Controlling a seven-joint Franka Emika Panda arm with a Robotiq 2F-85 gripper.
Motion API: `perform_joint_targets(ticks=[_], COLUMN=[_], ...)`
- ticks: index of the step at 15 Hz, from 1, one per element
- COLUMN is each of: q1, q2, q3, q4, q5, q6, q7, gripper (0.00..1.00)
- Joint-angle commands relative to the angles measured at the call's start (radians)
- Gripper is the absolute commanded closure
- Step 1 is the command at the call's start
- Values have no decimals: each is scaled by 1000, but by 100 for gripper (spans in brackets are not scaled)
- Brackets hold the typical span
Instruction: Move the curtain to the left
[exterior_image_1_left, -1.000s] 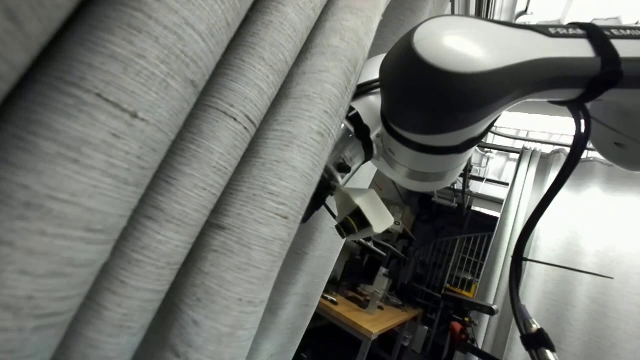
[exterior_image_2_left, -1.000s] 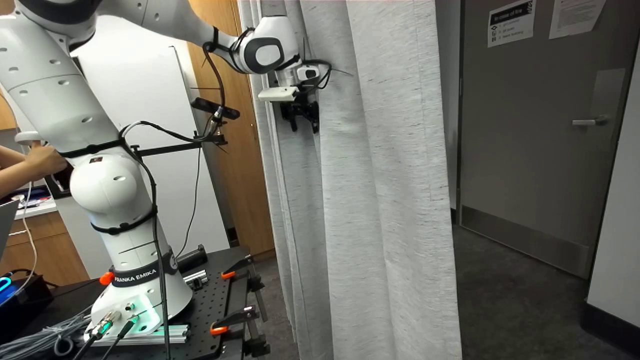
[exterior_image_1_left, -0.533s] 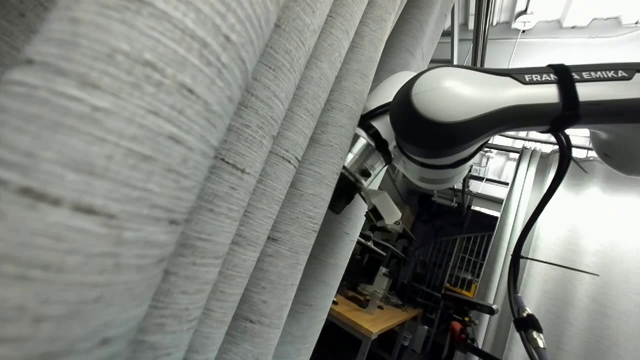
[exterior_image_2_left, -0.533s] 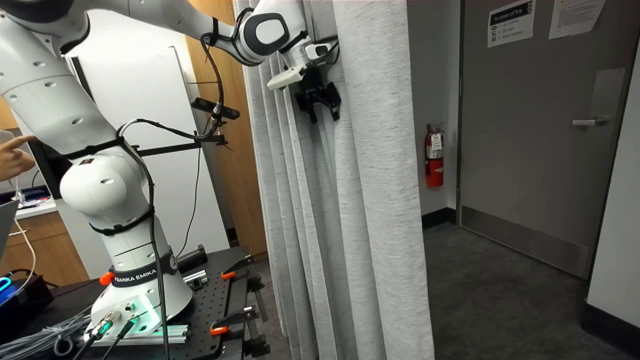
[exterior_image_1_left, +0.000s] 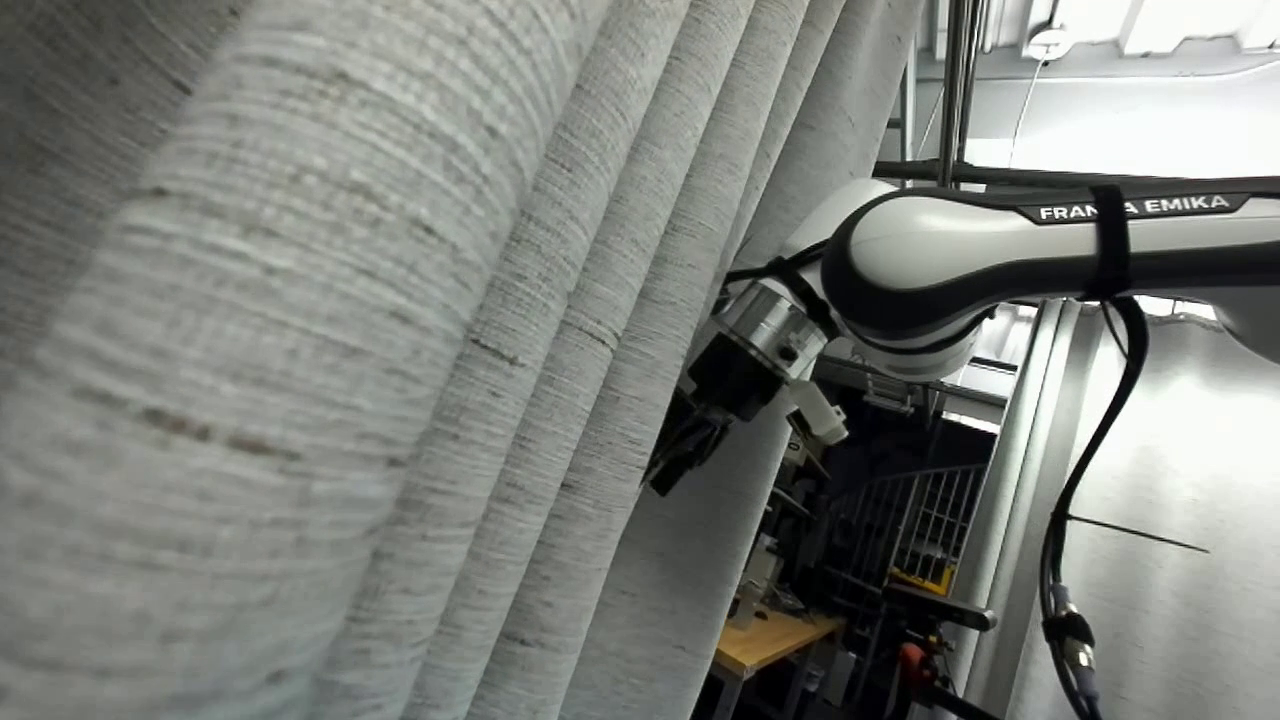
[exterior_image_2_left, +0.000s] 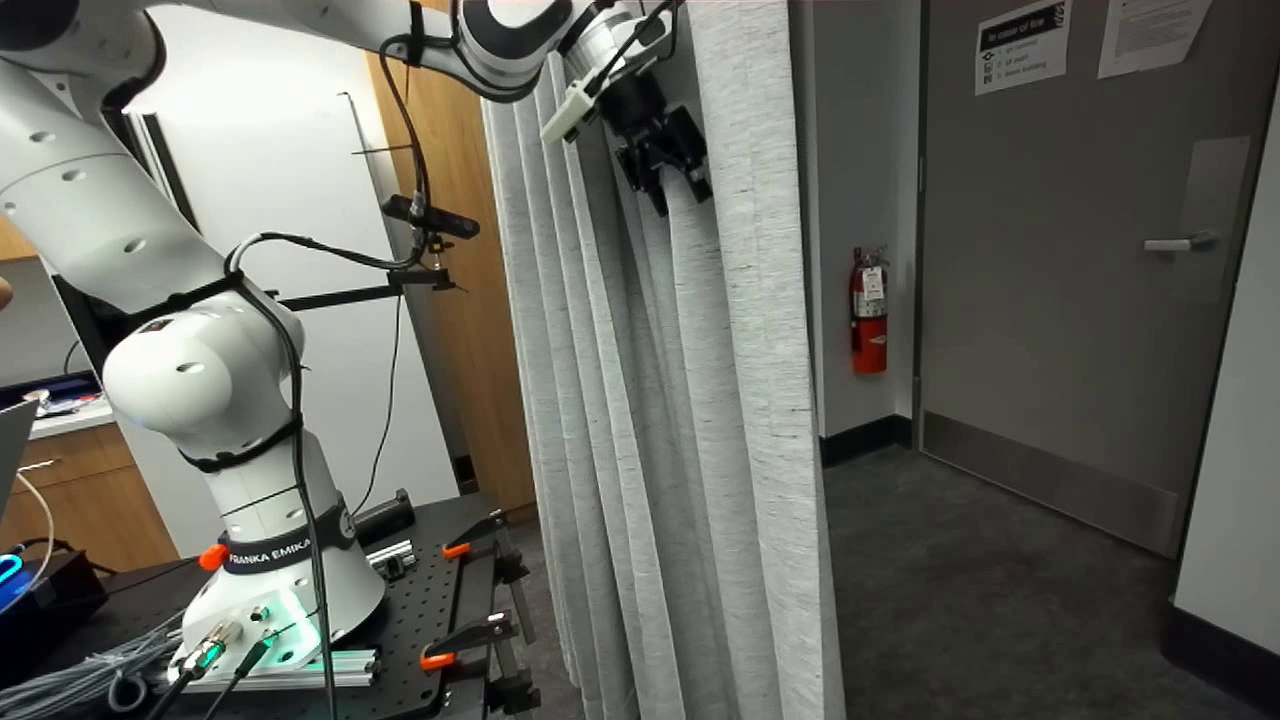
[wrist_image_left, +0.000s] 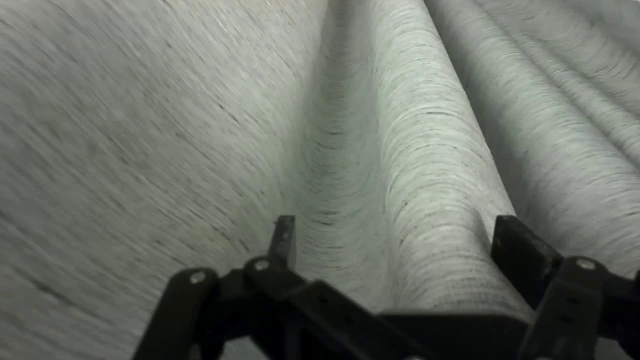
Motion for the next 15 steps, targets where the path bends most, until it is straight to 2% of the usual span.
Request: perform_joint_targets(ticks=[1,6,7,8,15], q1=[-62,-141,-146,-130,-141], q2=[-66,-123,-134,-87,-109], q3=[-32,-81,-90,-88,-93], q4=[-26,-59,-76,-34,-68], q5=[-36,-27,-12,-19,-18], q6=[-49,-59,-72,-48,-50], q7=[83,176,188,146,177], gripper=[0,0,0,0,0])
